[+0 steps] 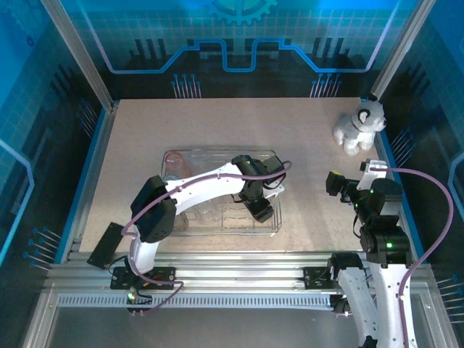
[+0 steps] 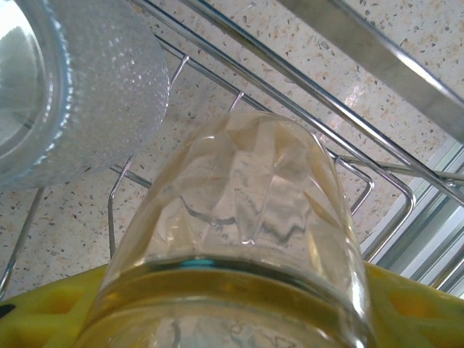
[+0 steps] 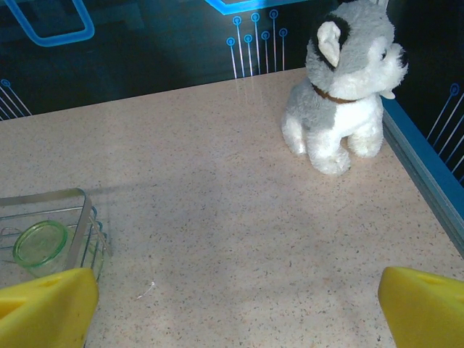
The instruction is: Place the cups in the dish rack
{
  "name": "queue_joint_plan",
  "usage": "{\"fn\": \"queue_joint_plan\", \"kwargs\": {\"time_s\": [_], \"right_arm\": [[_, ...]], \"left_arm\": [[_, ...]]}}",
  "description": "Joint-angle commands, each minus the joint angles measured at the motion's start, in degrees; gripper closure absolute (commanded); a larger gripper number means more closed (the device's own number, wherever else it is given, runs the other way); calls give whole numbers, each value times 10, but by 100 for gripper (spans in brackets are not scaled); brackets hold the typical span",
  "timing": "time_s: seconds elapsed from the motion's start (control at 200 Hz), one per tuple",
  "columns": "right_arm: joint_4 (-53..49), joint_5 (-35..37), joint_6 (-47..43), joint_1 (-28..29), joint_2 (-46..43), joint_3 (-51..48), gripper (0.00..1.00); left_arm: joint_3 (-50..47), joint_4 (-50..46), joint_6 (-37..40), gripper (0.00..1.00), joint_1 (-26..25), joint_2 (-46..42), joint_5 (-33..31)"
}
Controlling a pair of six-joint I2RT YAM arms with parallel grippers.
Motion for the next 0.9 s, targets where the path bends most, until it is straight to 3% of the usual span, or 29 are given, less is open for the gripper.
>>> {"fn": "queue_joint_plan", "kwargs": {"time_s": [0.0,0.585,0.896], "right_arm": [[-1,8,-10,-10,-5,-1,0],[-4,12,-14,-11,-14,-9,0],[30,11,-3,-11,-14,-35,0]], "left_arm": [[24,-29,15,37,-5,28,-18],[51,-55,23,17,-31,43,-69],[23,-52,22,13,-29,-58,-116]]}}
